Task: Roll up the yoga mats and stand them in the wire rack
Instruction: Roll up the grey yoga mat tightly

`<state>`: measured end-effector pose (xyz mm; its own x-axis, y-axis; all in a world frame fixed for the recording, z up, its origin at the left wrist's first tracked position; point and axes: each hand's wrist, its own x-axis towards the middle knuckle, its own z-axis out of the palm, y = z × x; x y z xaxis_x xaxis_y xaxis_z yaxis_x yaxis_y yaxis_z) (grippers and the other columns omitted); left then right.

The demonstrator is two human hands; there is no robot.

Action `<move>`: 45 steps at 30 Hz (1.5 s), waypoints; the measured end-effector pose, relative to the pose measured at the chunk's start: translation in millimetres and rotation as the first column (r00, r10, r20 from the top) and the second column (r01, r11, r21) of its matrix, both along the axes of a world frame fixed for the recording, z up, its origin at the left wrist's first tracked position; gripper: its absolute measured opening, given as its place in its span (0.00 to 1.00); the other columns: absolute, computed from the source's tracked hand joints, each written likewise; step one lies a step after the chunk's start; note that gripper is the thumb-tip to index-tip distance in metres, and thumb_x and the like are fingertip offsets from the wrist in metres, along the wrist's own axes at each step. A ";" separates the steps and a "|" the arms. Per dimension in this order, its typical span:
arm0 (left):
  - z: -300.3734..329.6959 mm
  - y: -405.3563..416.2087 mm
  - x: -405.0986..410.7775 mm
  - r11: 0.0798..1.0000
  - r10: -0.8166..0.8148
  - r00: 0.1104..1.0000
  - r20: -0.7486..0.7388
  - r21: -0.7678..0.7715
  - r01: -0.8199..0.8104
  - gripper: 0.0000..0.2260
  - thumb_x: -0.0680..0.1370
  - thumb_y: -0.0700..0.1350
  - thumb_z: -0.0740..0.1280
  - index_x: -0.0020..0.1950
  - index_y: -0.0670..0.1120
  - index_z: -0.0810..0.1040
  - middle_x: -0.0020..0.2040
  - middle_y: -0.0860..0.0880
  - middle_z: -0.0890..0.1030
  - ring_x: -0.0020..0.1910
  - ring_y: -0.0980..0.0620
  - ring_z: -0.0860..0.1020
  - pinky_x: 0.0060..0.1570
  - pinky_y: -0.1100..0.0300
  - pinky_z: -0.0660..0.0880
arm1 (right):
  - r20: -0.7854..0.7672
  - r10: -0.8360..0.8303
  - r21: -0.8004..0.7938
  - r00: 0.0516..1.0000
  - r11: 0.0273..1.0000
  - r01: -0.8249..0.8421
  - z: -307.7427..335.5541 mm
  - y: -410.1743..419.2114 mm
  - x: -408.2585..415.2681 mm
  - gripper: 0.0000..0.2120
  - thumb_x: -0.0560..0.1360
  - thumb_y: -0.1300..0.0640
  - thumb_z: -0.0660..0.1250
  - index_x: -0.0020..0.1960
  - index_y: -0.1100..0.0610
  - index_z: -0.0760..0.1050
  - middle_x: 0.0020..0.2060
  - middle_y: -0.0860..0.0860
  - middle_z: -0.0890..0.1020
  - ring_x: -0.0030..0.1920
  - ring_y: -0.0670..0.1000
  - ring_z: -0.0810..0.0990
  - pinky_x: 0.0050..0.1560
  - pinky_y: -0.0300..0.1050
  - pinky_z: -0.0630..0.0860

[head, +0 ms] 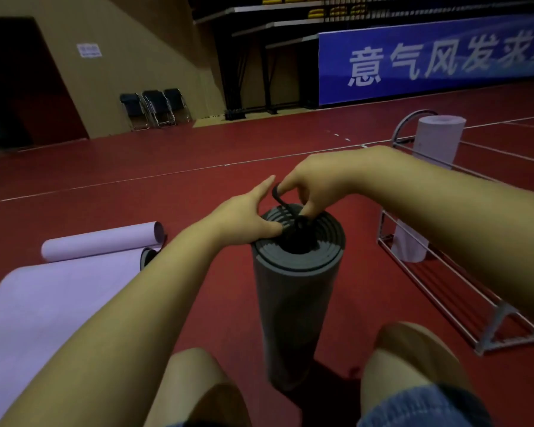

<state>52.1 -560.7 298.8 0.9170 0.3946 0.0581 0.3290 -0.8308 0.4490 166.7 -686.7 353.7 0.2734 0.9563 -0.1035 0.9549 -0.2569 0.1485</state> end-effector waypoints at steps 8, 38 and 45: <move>-7.2 10.8 4.6 0.993 -0.030 0.994 0.109 -0.107 0.041 0.30 0.73 0.51 0.70 0.70 0.69 0.62 0.43 0.55 0.76 0.34 0.51 0.78 0.34 0.58 0.75 | -0.038 0.053 0.169 0.998 0.984 -0.046 -27.7 10.1 13.0 0.26 0.69 0.51 0.74 0.65 0.50 0.73 0.55 0.52 0.74 0.54 0.54 0.75 0.55 0.50 0.73; -62.7 50.9 21.5 0.497 0.344 0.836 0.427 -0.839 0.224 0.14 0.81 0.49 0.60 0.35 0.48 0.70 0.31 0.51 0.73 0.34 0.57 0.74 0.43 0.61 0.72 | -0.217 -0.068 0.238 0.974 0.964 0.120 -43.5 6.1 47.7 0.19 0.77 0.53 0.65 0.67 0.49 0.70 0.61 0.50 0.77 0.59 0.53 0.75 0.54 0.43 0.69; -126.5 40.6 2.4 0.977 0.165 0.893 0.419 -0.191 -0.091 0.26 0.78 0.63 0.58 0.28 0.47 0.72 0.36 0.47 0.72 0.40 0.48 0.71 0.43 0.58 0.64 | -0.165 -0.250 0.242 0.954 0.927 0.285 -44.7 8.0 63.6 0.19 0.77 0.48 0.64 0.66 0.54 0.71 0.62 0.55 0.77 0.61 0.57 0.74 0.52 0.43 0.68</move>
